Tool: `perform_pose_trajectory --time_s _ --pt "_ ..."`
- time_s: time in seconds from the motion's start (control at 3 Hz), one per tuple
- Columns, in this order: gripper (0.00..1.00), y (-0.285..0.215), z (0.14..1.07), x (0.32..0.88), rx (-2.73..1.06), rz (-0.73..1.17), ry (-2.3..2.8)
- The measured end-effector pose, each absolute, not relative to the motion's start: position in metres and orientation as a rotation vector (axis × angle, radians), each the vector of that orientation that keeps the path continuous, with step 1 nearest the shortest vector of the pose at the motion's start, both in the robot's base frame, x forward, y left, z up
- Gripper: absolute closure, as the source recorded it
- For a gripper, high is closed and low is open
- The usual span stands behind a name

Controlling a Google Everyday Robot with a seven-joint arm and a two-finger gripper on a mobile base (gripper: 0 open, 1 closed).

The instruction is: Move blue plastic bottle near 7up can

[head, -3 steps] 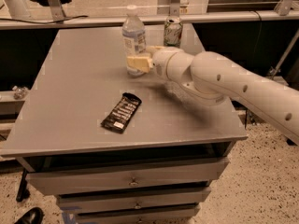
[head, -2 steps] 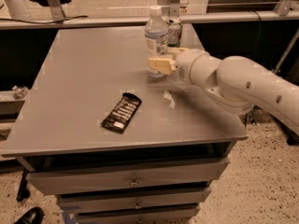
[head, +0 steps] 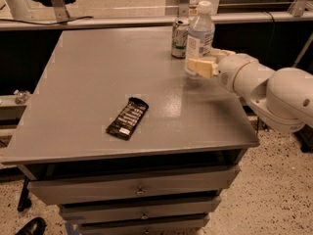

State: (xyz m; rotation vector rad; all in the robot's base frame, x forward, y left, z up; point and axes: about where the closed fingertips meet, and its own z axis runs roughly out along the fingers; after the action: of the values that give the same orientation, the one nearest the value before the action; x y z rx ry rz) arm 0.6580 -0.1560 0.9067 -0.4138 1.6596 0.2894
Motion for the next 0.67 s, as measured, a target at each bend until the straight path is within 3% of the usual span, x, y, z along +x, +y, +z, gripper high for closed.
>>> perform_pose_trajectory --time_s 0.67 --pt "1.00 -0.170 0.914 0.671 -0.413 0.245 1.657"
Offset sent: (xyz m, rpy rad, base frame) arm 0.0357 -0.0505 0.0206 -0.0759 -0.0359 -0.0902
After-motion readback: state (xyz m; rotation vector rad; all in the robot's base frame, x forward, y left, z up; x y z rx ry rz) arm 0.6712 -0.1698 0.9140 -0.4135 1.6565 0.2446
